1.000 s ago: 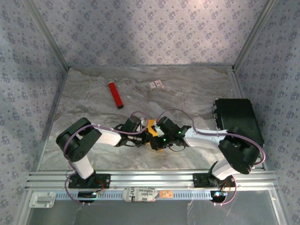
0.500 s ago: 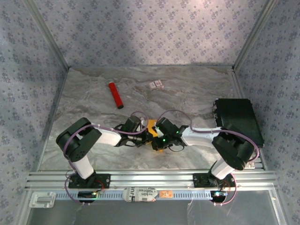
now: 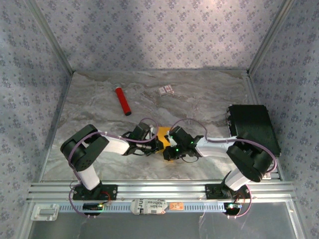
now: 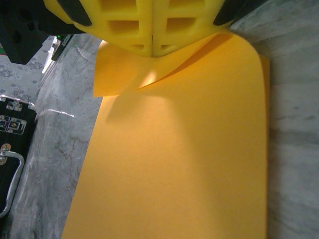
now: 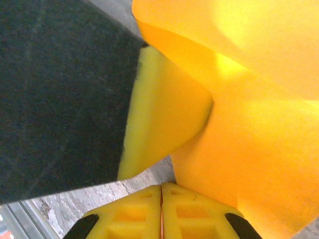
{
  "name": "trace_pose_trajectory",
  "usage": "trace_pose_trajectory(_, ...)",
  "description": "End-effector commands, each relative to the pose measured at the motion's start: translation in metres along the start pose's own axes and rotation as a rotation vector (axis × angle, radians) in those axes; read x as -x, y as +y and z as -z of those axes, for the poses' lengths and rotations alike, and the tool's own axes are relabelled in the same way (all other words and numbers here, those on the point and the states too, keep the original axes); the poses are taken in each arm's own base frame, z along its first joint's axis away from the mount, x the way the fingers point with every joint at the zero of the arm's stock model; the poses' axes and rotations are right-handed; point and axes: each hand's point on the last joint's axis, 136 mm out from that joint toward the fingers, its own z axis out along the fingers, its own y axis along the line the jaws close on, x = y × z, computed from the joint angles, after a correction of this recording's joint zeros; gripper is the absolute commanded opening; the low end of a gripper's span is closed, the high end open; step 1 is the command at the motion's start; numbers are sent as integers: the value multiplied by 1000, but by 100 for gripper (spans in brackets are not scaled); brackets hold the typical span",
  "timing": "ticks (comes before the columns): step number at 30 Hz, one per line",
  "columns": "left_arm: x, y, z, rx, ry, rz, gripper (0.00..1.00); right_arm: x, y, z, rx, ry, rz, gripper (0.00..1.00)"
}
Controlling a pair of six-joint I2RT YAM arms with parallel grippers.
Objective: Fold a paper plane with a square sheet of paper (pick it up from the middle)
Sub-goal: Third fold the triangle at the center of the table.
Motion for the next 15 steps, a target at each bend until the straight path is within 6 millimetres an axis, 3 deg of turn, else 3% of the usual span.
trace_pose_trajectory(1,-13,45,-5,153,36,54,0,-14,-10,3,-16,31,-42,9)
trace_pose_trajectory(15,-17,63,-4,211,37,86,0,-37,-22,8,17,45,-63,10)
